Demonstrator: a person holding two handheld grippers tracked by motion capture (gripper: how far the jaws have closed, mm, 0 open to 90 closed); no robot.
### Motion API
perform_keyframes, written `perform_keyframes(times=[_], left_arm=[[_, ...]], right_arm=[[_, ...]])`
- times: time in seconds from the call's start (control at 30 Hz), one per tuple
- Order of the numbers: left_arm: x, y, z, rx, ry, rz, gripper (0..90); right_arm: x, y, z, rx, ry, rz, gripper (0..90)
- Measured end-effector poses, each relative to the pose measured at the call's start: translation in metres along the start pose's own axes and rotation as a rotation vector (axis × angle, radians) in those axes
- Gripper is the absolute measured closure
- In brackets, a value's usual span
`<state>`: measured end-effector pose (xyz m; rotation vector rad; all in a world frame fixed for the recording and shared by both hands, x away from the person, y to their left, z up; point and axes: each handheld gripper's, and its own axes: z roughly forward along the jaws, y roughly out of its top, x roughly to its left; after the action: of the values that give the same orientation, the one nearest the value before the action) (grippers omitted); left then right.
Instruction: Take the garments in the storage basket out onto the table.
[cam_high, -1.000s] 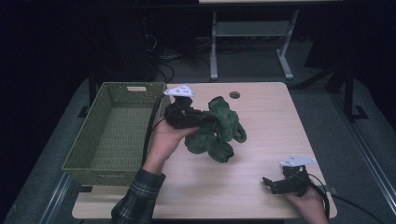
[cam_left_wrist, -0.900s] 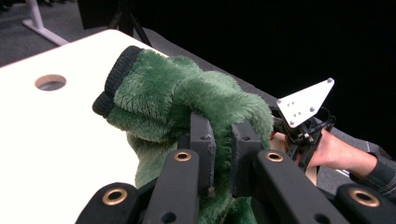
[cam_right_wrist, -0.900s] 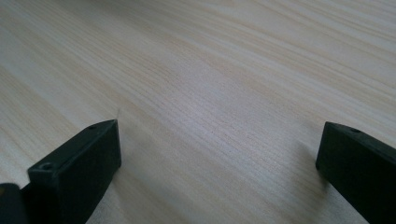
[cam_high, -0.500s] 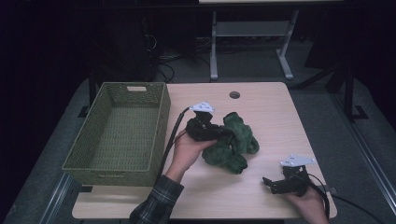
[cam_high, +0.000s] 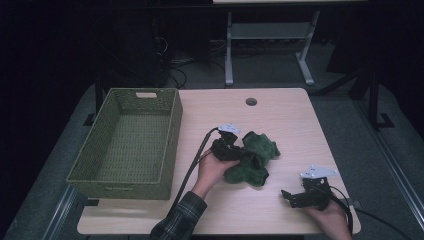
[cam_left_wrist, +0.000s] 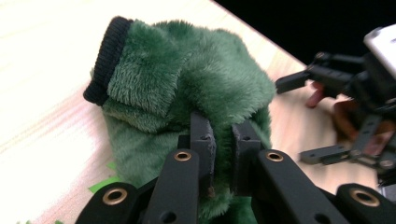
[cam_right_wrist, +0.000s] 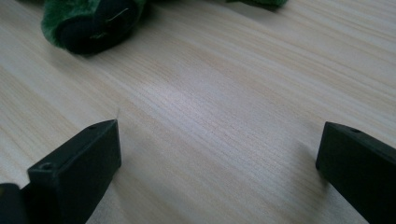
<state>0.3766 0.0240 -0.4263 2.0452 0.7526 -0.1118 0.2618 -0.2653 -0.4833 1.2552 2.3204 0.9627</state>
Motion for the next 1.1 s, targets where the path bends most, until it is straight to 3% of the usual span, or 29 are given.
perform_keyframes(times=[0.27,0.43,0.6,0.87,0.97,1.1], left_arm=[[0.01,-0.012,0.02,0.063,0.051,0.022,81.9],[0.013,-0.016,0.025,0.08,0.053,0.025,78.2],[0.003,-0.008,0.008,0.04,0.05,0.054,64.2],[-0.019,-0.005,-0.027,0.023,0.03,0.11,63.1],[-0.022,-0.004,-0.035,-0.004,0.018,0.092,63.1],[-0.026,-0.005,-0.04,0.001,-0.002,0.103,62.8]], right_arm=[[0.0,0.0,0.0,-0.001,0.001,-0.001,0.0],[0.0,0.0,0.0,0.0,0.001,-0.002,0.0],[0.0,0.0,0.0,-0.001,0.001,-0.002,0.0],[0.0,0.0,0.0,-0.001,0.001,-0.001,0.0],[0.0,0.0,0.0,-0.002,0.001,0.001,0.0],[0.0,0.0,0.0,-0.002,0.001,0.001,0.0]])
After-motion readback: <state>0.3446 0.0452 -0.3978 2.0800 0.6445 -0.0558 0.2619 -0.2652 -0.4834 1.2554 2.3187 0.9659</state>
